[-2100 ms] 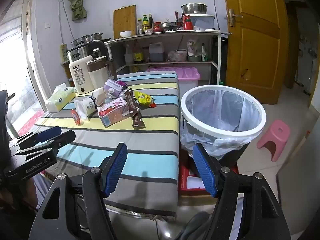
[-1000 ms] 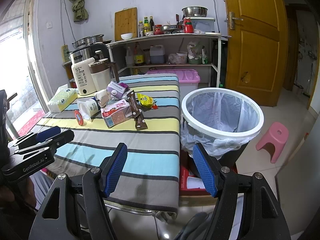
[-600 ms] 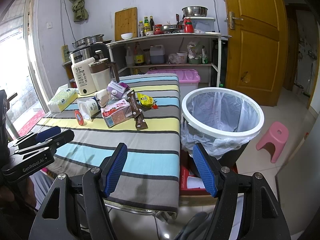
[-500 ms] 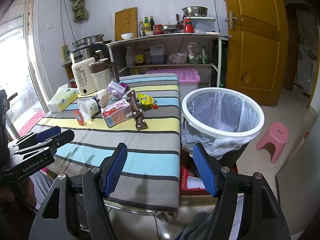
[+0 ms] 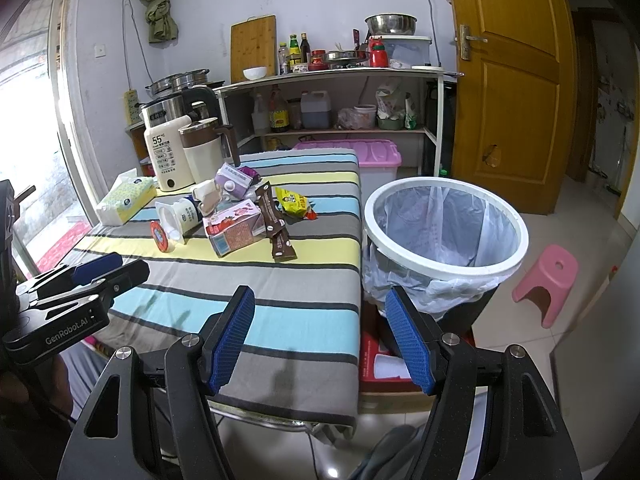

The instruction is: Collect trash

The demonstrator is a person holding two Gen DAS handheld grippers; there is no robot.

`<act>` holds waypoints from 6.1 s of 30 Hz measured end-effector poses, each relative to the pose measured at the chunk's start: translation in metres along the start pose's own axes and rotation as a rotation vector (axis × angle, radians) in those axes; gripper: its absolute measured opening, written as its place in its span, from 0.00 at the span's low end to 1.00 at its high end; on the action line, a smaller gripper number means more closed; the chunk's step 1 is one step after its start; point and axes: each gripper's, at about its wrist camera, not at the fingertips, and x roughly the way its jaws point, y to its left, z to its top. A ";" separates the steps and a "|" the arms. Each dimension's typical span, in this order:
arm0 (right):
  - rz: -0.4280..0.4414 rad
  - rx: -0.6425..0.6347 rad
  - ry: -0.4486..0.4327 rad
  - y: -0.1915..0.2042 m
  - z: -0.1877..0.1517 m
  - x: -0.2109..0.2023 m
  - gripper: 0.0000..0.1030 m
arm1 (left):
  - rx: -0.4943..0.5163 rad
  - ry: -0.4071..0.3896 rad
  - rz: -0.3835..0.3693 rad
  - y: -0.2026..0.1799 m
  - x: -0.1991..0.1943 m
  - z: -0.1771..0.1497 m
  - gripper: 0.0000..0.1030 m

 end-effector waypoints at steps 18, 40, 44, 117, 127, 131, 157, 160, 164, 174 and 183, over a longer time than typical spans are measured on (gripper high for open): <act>0.000 -0.001 0.000 0.000 0.000 0.001 0.66 | -0.001 -0.001 0.000 0.000 0.000 0.000 0.50; 0.049 -0.019 0.030 0.006 0.007 0.025 0.66 | -0.039 0.030 0.029 0.018 0.017 0.003 0.50; 0.084 -0.037 0.054 0.011 0.012 0.041 0.66 | -0.066 0.030 0.048 0.035 0.027 0.011 0.50; 0.342 0.021 0.150 0.010 0.042 0.078 0.23 | -0.010 0.002 -0.076 0.018 0.041 0.054 0.43; 0.264 0.069 0.113 -0.024 0.050 0.076 0.23 | 0.043 -0.017 -0.149 -0.019 0.056 0.073 0.43; 0.200 0.116 0.113 -0.052 0.048 0.076 0.23 | 0.076 -0.001 -0.199 -0.043 0.073 0.079 0.43; -0.072 0.262 0.184 -0.163 0.045 0.110 0.24 | 0.173 0.179 -0.445 -0.159 0.187 0.092 0.44; -0.081 0.266 0.189 -0.166 0.045 0.113 0.24 | 0.159 0.190 -0.446 -0.157 0.190 0.090 0.44; -0.083 0.270 0.187 -0.166 0.044 0.113 0.33 | 0.150 0.192 -0.443 -0.155 0.192 0.091 0.44; -0.065 0.262 0.143 -0.155 0.043 0.095 0.34 | 0.123 0.157 -0.463 -0.139 0.173 0.090 0.44; 0.027 0.223 0.116 -0.119 0.039 0.081 0.34 | 0.107 0.089 -0.388 -0.105 0.133 0.082 0.44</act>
